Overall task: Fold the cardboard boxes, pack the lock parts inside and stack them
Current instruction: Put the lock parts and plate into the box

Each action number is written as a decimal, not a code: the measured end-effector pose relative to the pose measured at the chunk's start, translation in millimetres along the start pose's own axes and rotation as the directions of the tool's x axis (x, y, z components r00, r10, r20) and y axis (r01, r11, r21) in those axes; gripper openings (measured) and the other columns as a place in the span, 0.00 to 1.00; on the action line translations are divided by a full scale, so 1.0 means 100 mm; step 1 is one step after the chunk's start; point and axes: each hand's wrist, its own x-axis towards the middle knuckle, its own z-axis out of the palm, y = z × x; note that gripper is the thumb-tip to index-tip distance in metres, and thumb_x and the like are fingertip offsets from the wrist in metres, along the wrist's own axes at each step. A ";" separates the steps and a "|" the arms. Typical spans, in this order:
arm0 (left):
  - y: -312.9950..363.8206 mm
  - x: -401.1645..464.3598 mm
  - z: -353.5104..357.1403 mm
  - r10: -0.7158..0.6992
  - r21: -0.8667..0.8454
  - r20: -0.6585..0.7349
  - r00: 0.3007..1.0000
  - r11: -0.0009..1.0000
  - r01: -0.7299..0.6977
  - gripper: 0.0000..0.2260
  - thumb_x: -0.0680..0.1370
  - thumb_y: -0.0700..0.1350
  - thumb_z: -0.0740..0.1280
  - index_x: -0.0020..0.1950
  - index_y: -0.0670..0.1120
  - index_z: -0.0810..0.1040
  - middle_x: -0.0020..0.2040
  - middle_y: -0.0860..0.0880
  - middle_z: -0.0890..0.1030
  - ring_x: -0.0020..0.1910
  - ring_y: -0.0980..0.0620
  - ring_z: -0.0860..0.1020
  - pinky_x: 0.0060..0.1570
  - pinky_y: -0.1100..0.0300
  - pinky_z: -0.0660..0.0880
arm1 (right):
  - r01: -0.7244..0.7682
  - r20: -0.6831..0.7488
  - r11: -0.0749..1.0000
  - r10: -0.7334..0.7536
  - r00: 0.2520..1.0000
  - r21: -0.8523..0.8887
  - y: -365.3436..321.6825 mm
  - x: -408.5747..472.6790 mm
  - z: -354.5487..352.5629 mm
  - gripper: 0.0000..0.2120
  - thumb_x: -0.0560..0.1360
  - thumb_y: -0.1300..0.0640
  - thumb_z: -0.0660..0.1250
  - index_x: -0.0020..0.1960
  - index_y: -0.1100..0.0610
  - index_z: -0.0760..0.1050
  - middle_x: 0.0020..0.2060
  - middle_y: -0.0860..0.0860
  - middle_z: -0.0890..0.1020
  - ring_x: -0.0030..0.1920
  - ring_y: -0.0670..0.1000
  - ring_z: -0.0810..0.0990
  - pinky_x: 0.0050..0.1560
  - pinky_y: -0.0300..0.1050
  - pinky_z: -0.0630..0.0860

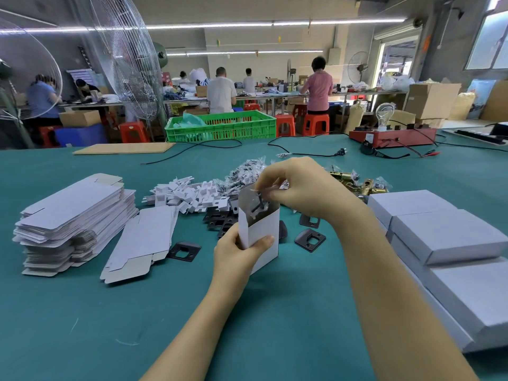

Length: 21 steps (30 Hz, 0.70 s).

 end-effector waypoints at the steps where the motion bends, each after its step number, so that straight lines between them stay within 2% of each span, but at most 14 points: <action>1: -0.01 0.00 0.00 -0.002 -0.005 -0.002 1.000 1.000 0.002 0.09 0.66 0.48 0.75 0.46 0.53 0.83 0.43 0.53 0.85 0.45 0.50 0.82 0.44 0.54 0.78 | 0.004 0.010 1.000 -0.004 1.000 -0.007 -0.01 0.00 0.02 0.07 0.75 0.61 0.69 0.51 0.54 0.83 0.46 0.50 0.84 0.46 0.48 0.80 0.47 0.37 0.74; 4: -0.01 0.01 -0.01 -0.014 -0.026 -0.001 1.000 1.000 0.013 0.09 0.70 0.44 0.76 0.44 0.57 0.83 0.42 0.55 0.85 0.41 0.56 0.82 0.39 0.62 0.76 | -0.010 0.027 0.991 0.007 1.000 0.130 -0.03 -0.01 0.03 0.11 0.74 0.60 0.71 0.55 0.52 0.80 0.48 0.50 0.82 0.46 0.47 0.81 0.48 0.39 0.77; 6: -0.02 0.01 -0.01 -0.021 -0.034 -0.004 1.000 0.999 0.021 0.11 0.72 0.41 0.76 0.44 0.58 0.83 0.42 0.55 0.85 0.42 0.54 0.82 0.40 0.61 0.78 | -0.024 -0.014 0.968 0.028 0.999 0.251 -0.01 -0.02 0.00 0.14 0.73 0.60 0.72 0.57 0.49 0.77 0.49 0.48 0.81 0.47 0.46 0.81 0.47 0.37 0.78; 9: -0.02 0.01 0.00 -0.028 -0.051 -0.001 1.000 0.998 0.027 0.09 0.72 0.40 0.76 0.46 0.54 0.83 0.44 0.54 0.85 0.45 0.53 0.83 0.44 0.58 0.80 | -0.045 -0.185 0.955 0.102 0.977 0.292 0.06 -0.02 -0.09 0.08 0.75 0.58 0.70 0.53 0.53 0.79 0.45 0.47 0.82 0.45 0.44 0.82 0.45 0.36 0.77; 11: -0.01 0.01 -0.01 -0.029 -0.078 0.002 1.000 0.996 0.029 0.09 0.72 0.40 0.76 0.47 0.53 0.83 0.44 0.53 0.85 0.45 0.53 0.83 0.42 0.59 0.79 | -0.065 -0.292 0.941 0.168 0.942 0.333 0.11 -0.04 -0.12 0.04 0.75 0.59 0.69 0.49 0.55 0.81 0.41 0.49 0.82 0.43 0.46 0.82 0.44 0.36 0.77; 13: 0.00 0.00 -0.01 -0.033 -0.120 0.019 0.999 0.992 0.035 0.09 0.72 0.40 0.76 0.45 0.54 0.84 0.44 0.53 0.86 0.43 0.54 0.83 0.39 0.64 0.78 | -0.068 -0.321 0.933 0.190 0.928 0.354 0.15 -0.07 -0.15 0.03 0.75 0.59 0.69 0.47 0.54 0.81 0.40 0.49 0.83 0.41 0.45 0.81 0.43 0.35 0.77; 15: 0.02 -0.01 0.00 -0.043 -0.143 0.069 0.997 0.988 0.052 0.09 0.70 0.42 0.78 0.45 0.54 0.84 0.45 0.51 0.86 0.44 0.53 0.83 0.38 0.65 0.78 | -0.057 -0.232 0.941 0.140 0.963 0.333 0.15 -0.10 -0.17 0.04 0.73 0.58 0.72 0.48 0.52 0.82 0.40 0.47 0.83 0.38 0.41 0.79 0.40 0.31 0.75; 18: 0.03 -0.01 0.02 -0.042 -0.100 0.145 0.988 0.993 0.057 0.11 0.65 0.47 0.77 0.47 0.54 0.84 0.47 0.50 0.86 0.45 0.52 0.83 0.40 0.63 0.78 | -0.105 0.039 0.981 0.100 0.994 0.163 0.12 -0.11 -0.09 0.09 0.71 0.54 0.74 0.51 0.49 0.81 0.44 0.44 0.83 0.36 0.39 0.77 0.39 0.32 0.74; 19: 0.04 -0.01 0.03 -0.037 -0.089 0.161 0.986 0.995 0.052 0.11 0.65 0.48 0.77 0.47 0.54 0.84 0.47 0.50 0.86 0.45 0.53 0.83 0.39 0.64 0.78 | -0.102 0.062 0.990 0.096 0.993 0.100 0.10 -0.10 -0.03 0.08 0.72 0.56 0.73 0.50 0.51 0.82 0.43 0.45 0.83 0.35 0.39 0.77 0.39 0.34 0.73; 21: 0.04 -0.01 0.02 -0.033 -0.094 0.196 0.980 0.994 0.053 0.12 0.66 0.47 0.77 0.48 0.54 0.85 0.47 0.51 0.86 0.45 0.54 0.83 0.39 0.66 0.76 | -0.061 0.000 0.997 0.061 0.998 0.050 0.08 -0.08 0.05 0.05 0.72 0.63 0.71 0.47 0.56 0.83 0.40 0.47 0.84 0.37 0.42 0.78 0.41 0.34 0.73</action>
